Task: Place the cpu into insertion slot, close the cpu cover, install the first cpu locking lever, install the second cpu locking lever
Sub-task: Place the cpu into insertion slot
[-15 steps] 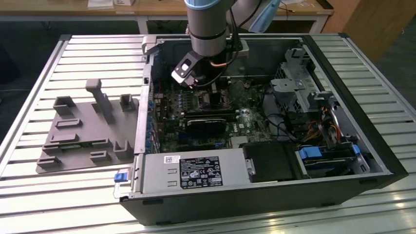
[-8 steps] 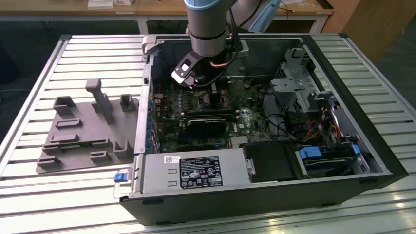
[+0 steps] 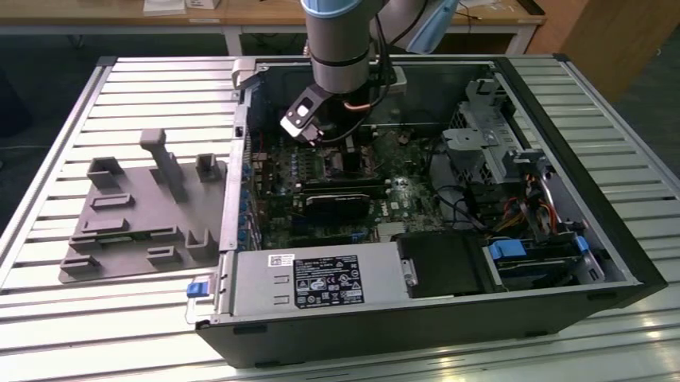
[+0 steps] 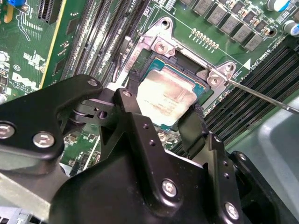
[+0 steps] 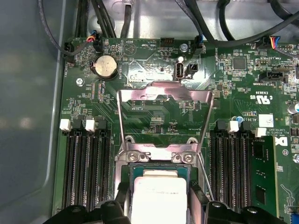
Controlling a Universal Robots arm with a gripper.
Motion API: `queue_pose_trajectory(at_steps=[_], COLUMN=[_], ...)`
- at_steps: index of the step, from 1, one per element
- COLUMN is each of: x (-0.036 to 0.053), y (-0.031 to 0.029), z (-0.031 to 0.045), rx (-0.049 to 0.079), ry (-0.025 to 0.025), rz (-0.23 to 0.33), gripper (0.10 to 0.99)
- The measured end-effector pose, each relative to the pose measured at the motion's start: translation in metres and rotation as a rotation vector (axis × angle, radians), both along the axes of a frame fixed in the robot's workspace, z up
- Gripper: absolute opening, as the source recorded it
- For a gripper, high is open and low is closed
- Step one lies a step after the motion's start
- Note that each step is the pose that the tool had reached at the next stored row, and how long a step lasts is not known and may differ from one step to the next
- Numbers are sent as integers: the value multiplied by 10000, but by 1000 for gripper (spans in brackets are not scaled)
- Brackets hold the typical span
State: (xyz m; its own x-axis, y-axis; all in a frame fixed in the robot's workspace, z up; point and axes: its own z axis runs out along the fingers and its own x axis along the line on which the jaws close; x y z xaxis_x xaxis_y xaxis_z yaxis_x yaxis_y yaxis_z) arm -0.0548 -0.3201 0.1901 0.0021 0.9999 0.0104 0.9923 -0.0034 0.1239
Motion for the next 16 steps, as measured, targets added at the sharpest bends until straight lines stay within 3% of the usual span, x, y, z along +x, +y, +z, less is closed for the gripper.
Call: queue_pose_trajectory(at_steps=[8,16], x=[-2,-2], y=[-2,-2], z=[33,225], rx=[-11,-9], ry=[7,5], rz=[-3,-3], gripper=[612,612])
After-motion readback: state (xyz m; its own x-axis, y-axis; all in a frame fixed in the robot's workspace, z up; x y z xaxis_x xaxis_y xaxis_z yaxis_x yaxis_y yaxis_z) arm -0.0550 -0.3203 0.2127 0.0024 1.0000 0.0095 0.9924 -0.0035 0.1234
